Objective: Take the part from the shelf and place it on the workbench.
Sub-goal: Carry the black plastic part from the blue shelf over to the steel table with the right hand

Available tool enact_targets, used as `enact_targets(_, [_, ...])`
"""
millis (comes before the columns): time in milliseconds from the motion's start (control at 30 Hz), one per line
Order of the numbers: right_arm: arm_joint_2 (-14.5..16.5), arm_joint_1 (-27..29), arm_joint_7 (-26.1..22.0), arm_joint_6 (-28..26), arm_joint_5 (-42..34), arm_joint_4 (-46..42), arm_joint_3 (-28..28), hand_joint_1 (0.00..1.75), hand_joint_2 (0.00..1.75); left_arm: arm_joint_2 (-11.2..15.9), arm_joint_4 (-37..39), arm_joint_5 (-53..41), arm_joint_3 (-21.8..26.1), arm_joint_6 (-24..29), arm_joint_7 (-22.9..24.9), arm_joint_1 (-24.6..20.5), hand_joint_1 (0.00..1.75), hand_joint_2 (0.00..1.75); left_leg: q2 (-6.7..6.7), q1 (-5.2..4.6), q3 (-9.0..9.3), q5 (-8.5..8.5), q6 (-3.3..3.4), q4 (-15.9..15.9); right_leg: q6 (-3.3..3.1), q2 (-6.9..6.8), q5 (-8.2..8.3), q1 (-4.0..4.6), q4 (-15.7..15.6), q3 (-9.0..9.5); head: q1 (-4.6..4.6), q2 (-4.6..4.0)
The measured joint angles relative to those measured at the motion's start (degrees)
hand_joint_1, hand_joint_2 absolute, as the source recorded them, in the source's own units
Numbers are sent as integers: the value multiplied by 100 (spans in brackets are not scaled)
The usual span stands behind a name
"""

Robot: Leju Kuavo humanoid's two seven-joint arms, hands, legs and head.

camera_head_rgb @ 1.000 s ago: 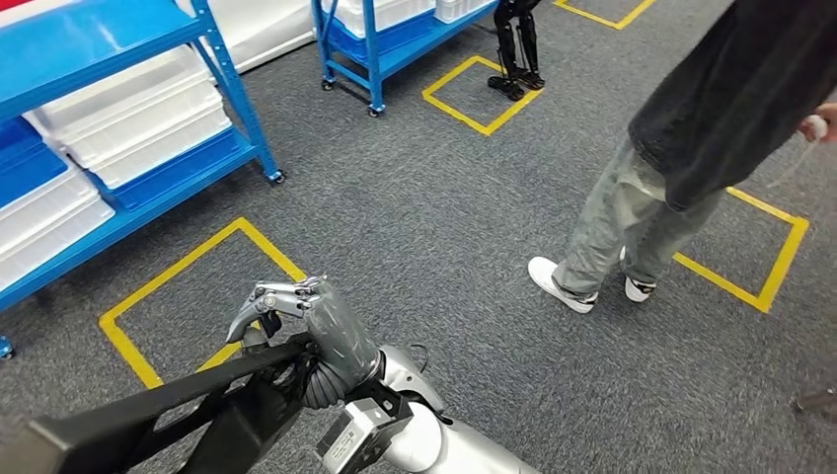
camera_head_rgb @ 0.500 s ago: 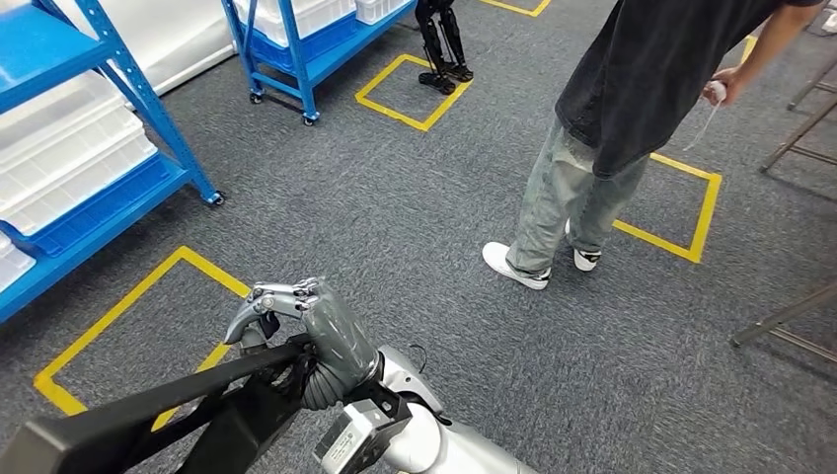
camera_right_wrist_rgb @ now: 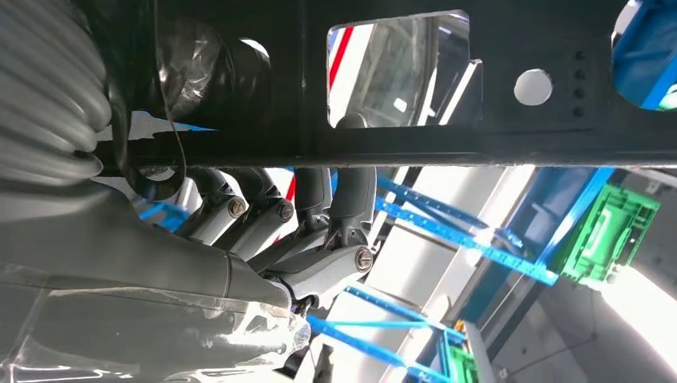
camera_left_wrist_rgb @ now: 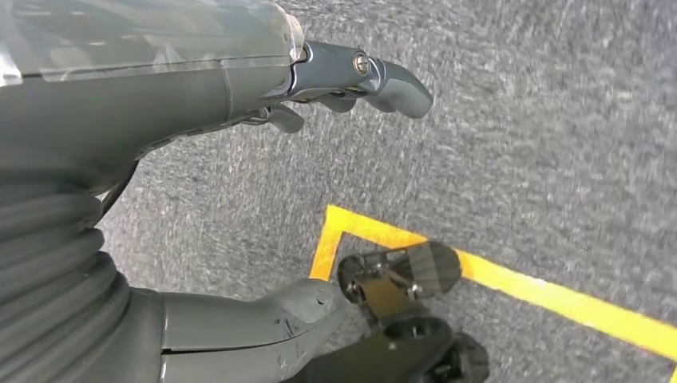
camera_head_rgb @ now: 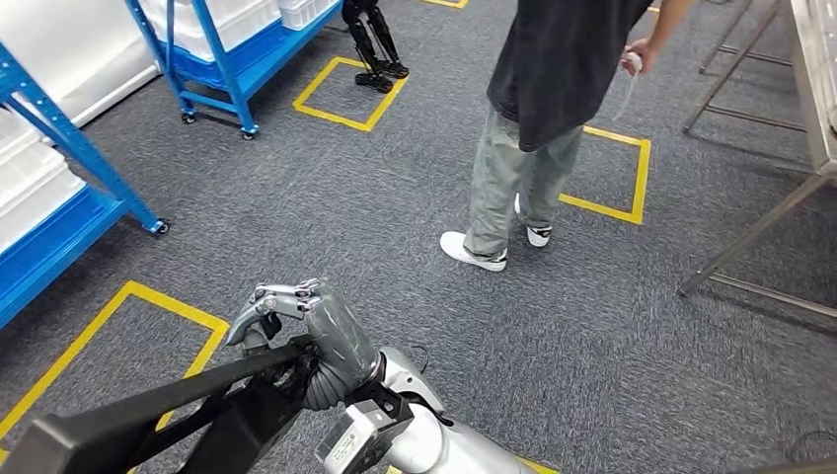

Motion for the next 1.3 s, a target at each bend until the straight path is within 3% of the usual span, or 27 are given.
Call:
enact_targets(33, [1,2,0,5,0,-3,0,175,175,-2,0,-1,0,0,1,-8,0,175,-19,8,7,-33,-25,19,-22,63,24,-17,-40,14,0,0])
enact_targets(100, [9,-7,1,7,-1,-10,0,175,175,-3,0,-3,0,-1,2,-17,0,175,-253,32,-105,-259,-66,320,-81,181,80,-66,-125,49,-2,0])
enact_targets(167, [16,-14,2,8,-2,-10,0,175,175,-2,0,-2,0,-11,10,-2,0,175,-538,63,-421,-624,-99,1032,-108,299,99,-85,-142,51,-3,0])
enact_targets(233, [17,-4,2,10,-3,-3,0,175,175,-2,0,1,0,-34,33,23,0,175,-608,78,-702,-775,-139,1592,-108,449,99,-88,-126,45,-3,0])
enact_targets(267, [17,1,2,11,-3,1,0,175,175,0,0,1,0,-48,47,32,0,175,-615,87,-724,-692,-154,1597,-101,529,94,-94,-109,43,-3,0])
enact_targets(300, [17,2,2,12,-3,4,0,175,175,3,0,-1,0,-60,60,34,0,175,-630,101,-636,-504,-168,1369,-86,611,84,-104,-84,42,-3,0])
enact_targets(367, [18,-5,2,13,-3,5,0,175,175,8,0,-4,0,-75,75,32,0,175,-805,141,-308,-124,-193,606,-25,760,43,-121,1,21,-3,0])
enact_targets(400, [22,-10,3,13,-3,5,0,175,175,9,0,-7,-1,-78,79,30,0,175,-914,156,-179,-34,-188,320,11,828,26,-123,49,-8,-2,0])
enact_targets(467, [29,-16,3,14,-3,5,0,175,175,9,0,-8,-1,-83,86,20,0,175,-1026,147,-103,-44,-147,147,82,938,28,-122,97,-76,-1,0])
enact_targets(533, [32,-16,2,14,-3,5,-1,175,175,9,0,-7,-1,-94,76,8,0,175,-913,142,-105,-17,-68,130,146,1001,44,-139,105,-117,-2,0])
enact_targets(600, [32,-29,2,14,-2,4,-2,175,175,10,0,-2,0,-119,46,1,0,175,-784,147,-96,13,15,93,191,794,-105,-131,332,-231,6,0])
enact_targets(667, [32,-45,2,14,-2,5,-2,175,175,12,0,15,0,-173,25,4,0,175,-646,119,-94,16,72,78,213,465,-456,-120,986,-545,14,0])
enact_targets(700, [32,-47,2,15,-2,8,-2,175,175,15,0,30,1,-215,21,9,0,175,-565,101,-96,11,87,79,217,376,-619,-123,1371,-734,14,0])
enact_targets(767, [32,-43,2,16,-2,15,-2,175,175,19,0,61,2,-308,18,14,0,175,-409,75,-93,-2,95,81,202,321,-648,-123,1683,-895,15,0])
enact_targets(800, [32,-42,2,16,-1,18,-2,175,175,20,0,74,2,-358,16,13,0,175,-338,67,-84,-12,93,81,180,302,-511,-117,1520,-812,14,0])
enact_targets(833, [33,-43,2,17,-1,19,-2,175,175,20,0,85,2,-399,14,11,0,175,-275,62,-67,-26,89,80,145,245,-309,-101,1160,-622,14,0])
enact_targets(900, [37,-51,2,17,-1,19,-2,175,175,19,0,112,4,-467,7,12,0,175,-175,47,-32,-58,60,81,61,-44,-45,-16,397,-215,15,0])
enact_targets(967, [44,-59,2,17,0,19,-2,175,175,18,0,163,20,-503,-11,17,0,175,-68,33,-10,-82,16,73,4,-205,-12,67,86,-72,14,0])
enact_targets(1033, [50,-59,2,16,4,16,-2,175,175,18,0,234,55,-510,-62,17,0,175,54,26,18,-108,-33,52,-41,-65,12,64,34,-70,13,1])
enact_targets(1067, [53,-57,1,15,7,15,-2,175,175,19,0,264,77,-511,-93,14,0,175,17,32,25,-154,-55,82,-69,8,33,46,-7,-48,13,1])
enact_targets(1133, [69,-60,0,13,13,11,-2,175,175,22,0,297,112,-516,-145,12,0,175,-264,52,-113,-398,-92,450,-128,140,72,-4,-80,2,10,0])
enact_targets(1167, [75,-61,-1,13,14,13,-2,175,175,22,0,303,127,-516,-160,14,0,175,-443,61,-273,-576,-106,809,-144,209,75,-7,-87,10,10,0])
enact_targets(1233, [83,-53,1,14,15,17,-2,175,175,23,0,313,150,-507,-169,36,0,175,-596,66,-647,-831,-134,1528,-159,374,71,-11,-75,11,10,0])
enact_targets(1267, [83,-47,2,14,16,20,-2,175,175,24,0,326,161,-500,-160,46,0,175,-613,67,-747,-806,-143,1667,-160,466,66,-11,-61,12,10,0])
enact_targets(1300, [83,-43,2,13,17,20,-2,175,175,26,0,339,173,-493,-147,53,0,175,-623,69,-741,-662,-145,1575,-155,560,58,-12,-41,14,10,0])
